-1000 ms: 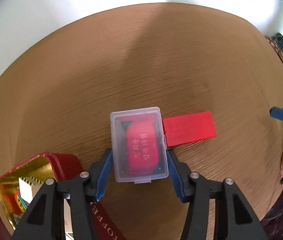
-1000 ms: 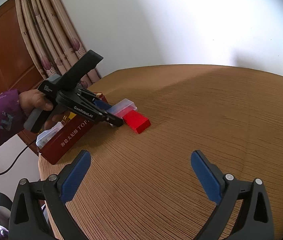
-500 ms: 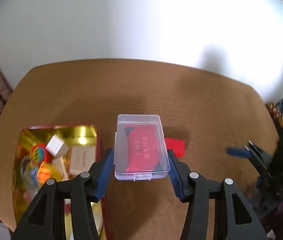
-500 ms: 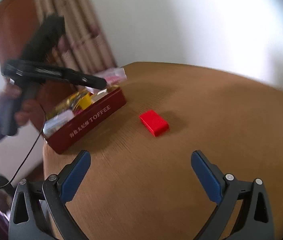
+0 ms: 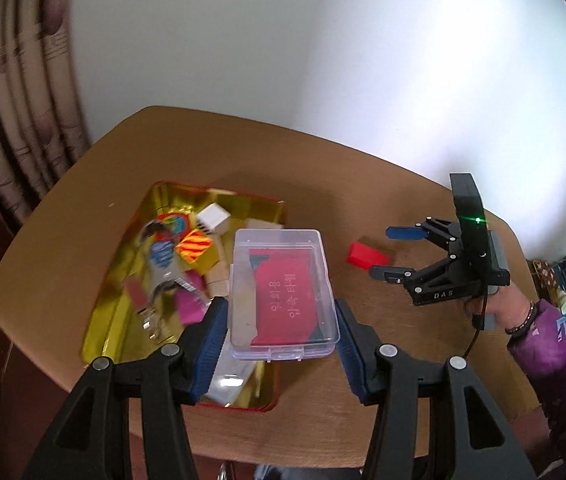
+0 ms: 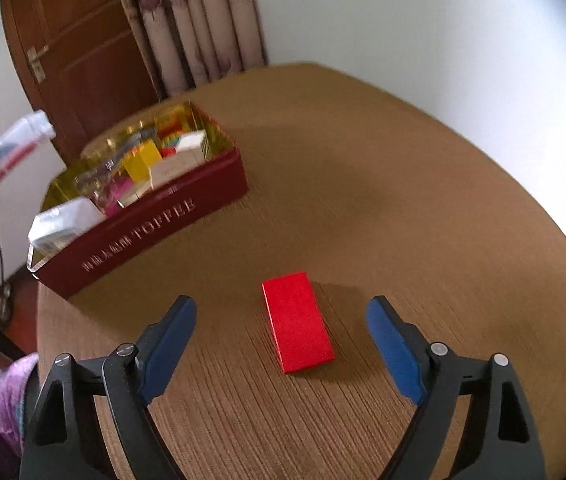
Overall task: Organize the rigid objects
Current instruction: 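Carry the clear case over the tin with the left gripper while the right gripper grasps the red block, then release the clear case into the tin with the left gripper while the right gripper lowers the red block in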
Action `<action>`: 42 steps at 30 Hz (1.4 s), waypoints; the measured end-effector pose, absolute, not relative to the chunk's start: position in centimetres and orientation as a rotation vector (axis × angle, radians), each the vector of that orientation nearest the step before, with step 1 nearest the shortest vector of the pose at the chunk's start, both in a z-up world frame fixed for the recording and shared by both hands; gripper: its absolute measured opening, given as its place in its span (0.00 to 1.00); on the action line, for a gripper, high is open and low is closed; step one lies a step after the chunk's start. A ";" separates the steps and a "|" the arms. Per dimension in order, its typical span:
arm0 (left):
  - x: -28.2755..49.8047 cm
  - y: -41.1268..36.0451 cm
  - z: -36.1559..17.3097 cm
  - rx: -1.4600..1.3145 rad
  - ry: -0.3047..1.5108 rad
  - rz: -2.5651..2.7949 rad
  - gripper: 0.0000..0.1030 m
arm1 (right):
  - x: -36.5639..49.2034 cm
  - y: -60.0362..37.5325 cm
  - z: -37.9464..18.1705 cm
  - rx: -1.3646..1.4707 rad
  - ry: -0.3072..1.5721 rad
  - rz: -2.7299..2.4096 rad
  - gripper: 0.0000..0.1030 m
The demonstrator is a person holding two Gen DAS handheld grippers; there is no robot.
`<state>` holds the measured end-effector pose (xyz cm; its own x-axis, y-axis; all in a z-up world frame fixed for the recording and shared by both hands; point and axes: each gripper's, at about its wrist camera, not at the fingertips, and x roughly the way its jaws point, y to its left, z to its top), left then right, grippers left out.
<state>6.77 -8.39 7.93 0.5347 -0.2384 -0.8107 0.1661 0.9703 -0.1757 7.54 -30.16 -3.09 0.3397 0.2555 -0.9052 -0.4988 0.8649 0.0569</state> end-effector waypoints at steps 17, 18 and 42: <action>5.7 -5.0 7.0 -0.096 0.967 -0.184 0.52 | 6.4 -32.2 -3.8 -0.163 1.171 0.391 0.27; 6.1 -5.2 6.8 -0.094 0.971 -0.193 0.52 | 6.1 -33.1 -3.2 -0.124 1.161 0.389 0.27; 8.9 -5.3 5.7 -0.055 0.905 -0.091 0.53 | 4.7 -27.9 2.6 0.040 1.011 0.531 0.27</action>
